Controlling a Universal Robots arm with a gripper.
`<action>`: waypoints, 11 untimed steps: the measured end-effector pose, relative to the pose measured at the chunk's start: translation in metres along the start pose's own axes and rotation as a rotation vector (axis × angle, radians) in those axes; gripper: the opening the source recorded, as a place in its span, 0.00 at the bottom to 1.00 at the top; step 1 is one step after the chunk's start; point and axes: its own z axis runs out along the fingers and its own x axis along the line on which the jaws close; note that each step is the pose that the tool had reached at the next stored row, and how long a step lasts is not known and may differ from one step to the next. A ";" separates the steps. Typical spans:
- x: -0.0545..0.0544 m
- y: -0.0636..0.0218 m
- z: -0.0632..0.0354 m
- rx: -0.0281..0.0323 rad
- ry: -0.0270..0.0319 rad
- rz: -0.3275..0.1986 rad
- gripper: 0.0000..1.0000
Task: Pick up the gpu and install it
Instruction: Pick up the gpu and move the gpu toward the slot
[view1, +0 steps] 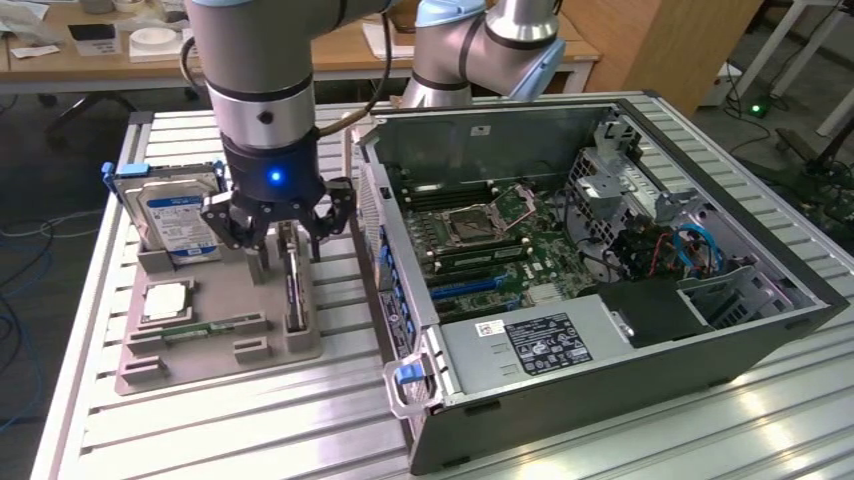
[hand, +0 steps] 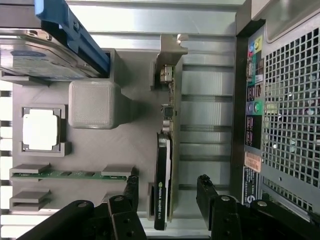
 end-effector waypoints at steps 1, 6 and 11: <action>0.000 -0.0001 0.0018 0.0000 0.0000 0.000 0.59; 0.000 -0.0005 0.0109 0.0000 -0.0001 0.000 0.59; 0.000 -0.0012 0.0260 0.0002 0.0001 0.000 0.59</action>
